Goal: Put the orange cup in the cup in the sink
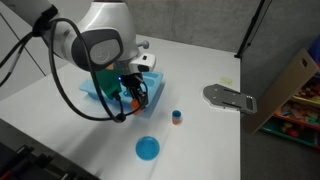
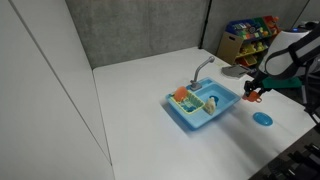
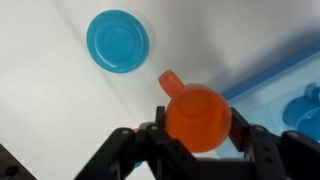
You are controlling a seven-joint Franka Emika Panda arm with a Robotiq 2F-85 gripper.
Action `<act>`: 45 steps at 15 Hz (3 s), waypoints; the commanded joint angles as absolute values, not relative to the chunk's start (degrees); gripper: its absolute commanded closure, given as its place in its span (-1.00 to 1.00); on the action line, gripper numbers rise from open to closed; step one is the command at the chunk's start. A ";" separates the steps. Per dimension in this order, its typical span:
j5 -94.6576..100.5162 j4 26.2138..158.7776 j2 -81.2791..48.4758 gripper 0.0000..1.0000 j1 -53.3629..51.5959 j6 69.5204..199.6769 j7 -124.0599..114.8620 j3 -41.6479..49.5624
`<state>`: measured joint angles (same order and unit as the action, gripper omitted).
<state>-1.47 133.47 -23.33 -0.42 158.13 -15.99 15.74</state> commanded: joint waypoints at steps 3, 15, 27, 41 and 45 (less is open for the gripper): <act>-2.33 128.06 -25.08 0.28 0.21 156.83 -17.42 12.56; -5.23 117.27 -32.09 0.28 -1.40 156.40 -19.35 6.67; -6.32 109.78 -40.28 0.28 -2.49 157.05 -19.41 5.42; -6.22 114.19 -32.89 -1.00 -1.63 155.17 -17.50 5.32; -5.61 116.20 -26.93 -1.00 -1.11 149.60 -17.71 5.90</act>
